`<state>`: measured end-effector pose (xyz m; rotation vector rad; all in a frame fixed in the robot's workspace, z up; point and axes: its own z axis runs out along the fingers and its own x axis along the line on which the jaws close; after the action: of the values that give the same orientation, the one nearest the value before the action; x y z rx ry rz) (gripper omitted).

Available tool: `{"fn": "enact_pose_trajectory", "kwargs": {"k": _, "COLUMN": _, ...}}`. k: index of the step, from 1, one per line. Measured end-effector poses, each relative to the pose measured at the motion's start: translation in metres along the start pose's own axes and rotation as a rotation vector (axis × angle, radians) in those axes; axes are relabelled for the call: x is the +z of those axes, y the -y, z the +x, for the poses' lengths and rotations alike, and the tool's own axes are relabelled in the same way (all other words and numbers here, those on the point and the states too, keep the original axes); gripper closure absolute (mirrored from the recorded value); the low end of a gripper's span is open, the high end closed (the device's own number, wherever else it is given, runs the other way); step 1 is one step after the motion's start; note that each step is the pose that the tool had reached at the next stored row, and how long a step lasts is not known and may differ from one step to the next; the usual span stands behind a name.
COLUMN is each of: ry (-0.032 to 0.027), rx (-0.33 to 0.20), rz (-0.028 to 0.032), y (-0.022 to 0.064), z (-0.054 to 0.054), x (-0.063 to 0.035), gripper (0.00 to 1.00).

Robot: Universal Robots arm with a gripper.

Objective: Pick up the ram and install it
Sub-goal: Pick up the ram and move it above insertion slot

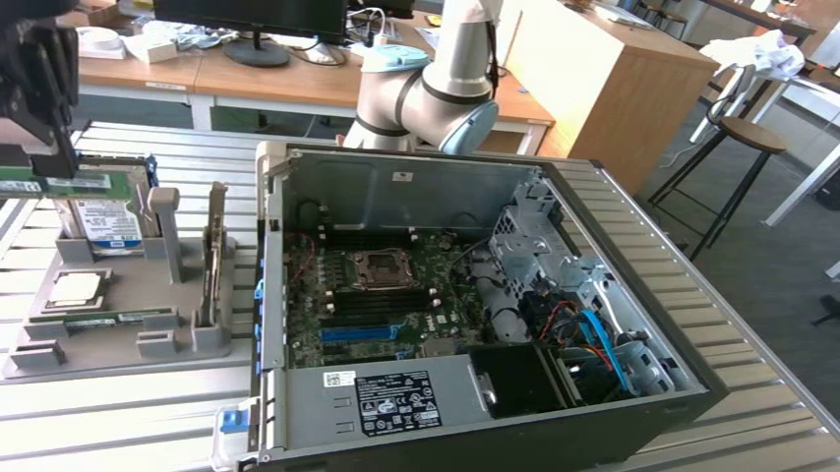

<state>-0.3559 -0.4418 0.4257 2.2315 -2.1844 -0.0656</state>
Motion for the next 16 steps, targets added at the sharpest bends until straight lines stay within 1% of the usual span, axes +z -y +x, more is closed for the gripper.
{"fn": "enact_pose_trajectory", "kwargs": {"k": 7, "ry": 0.0, "rx": 0.001, "rz": -0.0001, "y": -0.0004, "z": 0.0, "x": -0.0109, "gripper": 0.89}}
{"fn": "enact_pose_trajectory", "kwargs": {"k": 16, "ry": -0.0002, "rx": 0.001, "rz": -0.0003, "y": 0.0, "z": 0.0, "x": -0.0119, "gripper": 0.89}}
